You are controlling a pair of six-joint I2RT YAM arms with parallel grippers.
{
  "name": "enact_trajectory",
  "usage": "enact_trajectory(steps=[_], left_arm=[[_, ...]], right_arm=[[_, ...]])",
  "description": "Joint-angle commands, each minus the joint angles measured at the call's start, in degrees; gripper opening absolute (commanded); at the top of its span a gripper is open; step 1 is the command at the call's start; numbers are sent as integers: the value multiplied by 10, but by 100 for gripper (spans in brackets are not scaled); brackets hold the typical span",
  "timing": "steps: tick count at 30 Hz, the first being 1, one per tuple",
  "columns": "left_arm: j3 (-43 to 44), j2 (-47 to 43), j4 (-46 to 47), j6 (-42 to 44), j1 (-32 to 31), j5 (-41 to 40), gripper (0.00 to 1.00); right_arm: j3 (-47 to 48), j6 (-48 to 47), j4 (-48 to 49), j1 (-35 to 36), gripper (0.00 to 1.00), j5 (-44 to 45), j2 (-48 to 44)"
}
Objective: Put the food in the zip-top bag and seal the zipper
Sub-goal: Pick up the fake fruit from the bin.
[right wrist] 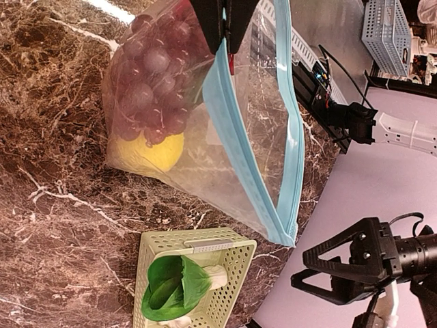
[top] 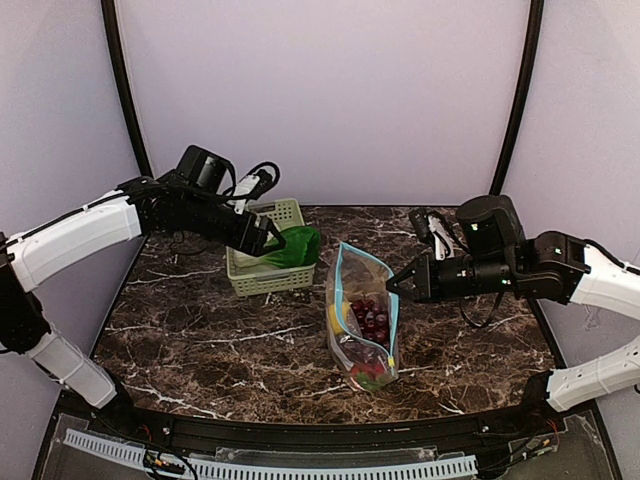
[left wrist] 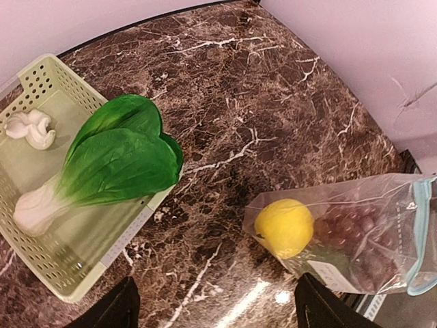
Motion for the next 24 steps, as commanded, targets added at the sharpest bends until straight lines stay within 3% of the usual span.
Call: enact_trajectory(steps=[1,11,24], left_arm=[[21,20,-31,186,12,31,79],[-35,57,45,317,109,44,79],[44,206,36,427,150,28,77]], right_arm=[[17,-1,19,-4,0,11,-3],[37,-2,15,-4,0,24,14],[48,-1,11,-4,0,23,26]])
